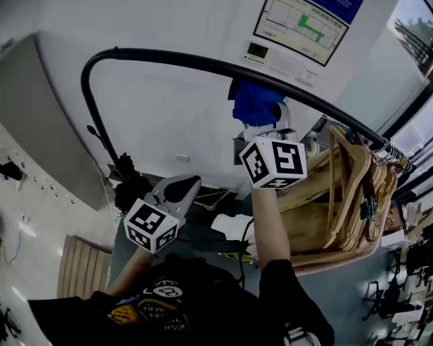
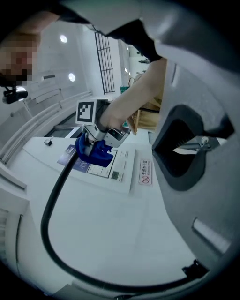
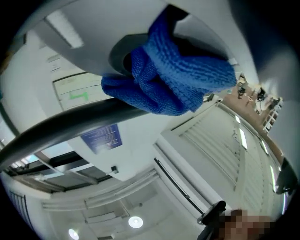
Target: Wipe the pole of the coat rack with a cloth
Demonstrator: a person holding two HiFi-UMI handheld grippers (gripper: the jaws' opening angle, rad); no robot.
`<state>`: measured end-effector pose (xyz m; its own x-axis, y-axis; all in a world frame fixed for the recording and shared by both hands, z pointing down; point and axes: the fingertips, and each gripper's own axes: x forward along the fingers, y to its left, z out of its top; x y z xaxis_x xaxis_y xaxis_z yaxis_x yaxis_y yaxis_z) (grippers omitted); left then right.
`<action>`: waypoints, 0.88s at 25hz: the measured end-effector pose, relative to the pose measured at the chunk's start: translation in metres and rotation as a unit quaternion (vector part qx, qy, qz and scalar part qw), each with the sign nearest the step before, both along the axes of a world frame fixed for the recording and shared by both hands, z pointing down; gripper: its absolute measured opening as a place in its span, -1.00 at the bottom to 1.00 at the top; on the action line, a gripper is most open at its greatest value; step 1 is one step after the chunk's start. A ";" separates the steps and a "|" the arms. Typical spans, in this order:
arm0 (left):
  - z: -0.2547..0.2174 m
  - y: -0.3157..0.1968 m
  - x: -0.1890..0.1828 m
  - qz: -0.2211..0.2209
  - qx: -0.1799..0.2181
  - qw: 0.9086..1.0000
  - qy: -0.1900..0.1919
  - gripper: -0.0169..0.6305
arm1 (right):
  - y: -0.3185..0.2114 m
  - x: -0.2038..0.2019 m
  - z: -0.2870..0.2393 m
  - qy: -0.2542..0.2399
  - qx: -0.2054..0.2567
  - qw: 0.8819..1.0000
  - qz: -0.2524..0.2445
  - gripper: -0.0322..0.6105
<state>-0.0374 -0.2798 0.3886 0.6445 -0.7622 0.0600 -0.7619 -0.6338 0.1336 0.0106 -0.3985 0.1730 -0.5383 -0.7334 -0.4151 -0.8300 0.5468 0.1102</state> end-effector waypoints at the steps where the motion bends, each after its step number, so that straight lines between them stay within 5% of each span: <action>1: 0.000 0.003 -0.015 -0.020 -0.001 1.000 0.000 -0.94 | 0.001 -0.028 0.000 0.007 -0.001 1.000 -0.025 -0.81; 8: -0.001 0.023 -0.089 -0.110 -0.006 0.994 0.005 -0.94 | 0.006 -0.206 0.007 0.048 -0.054 0.983 -0.167 -0.81; 12: 0.000 0.027 -0.101 -0.118 -0.008 0.993 0.012 -0.94 | 0.007 -0.257 0.008 0.056 -0.093 0.969 -0.221 -0.81; 17: -0.003 0.022 -0.085 -0.074 -0.007 0.997 0.003 -0.94 | 0.013 -0.207 0.005 0.036 -0.088 0.974 -0.207 -0.81; 22: -0.007 0.006 -0.032 0.015 0.003 1.000 -0.002 -0.94 | 0.007 -0.077 0.004 0.006 -0.065 0.993 -0.099 -0.81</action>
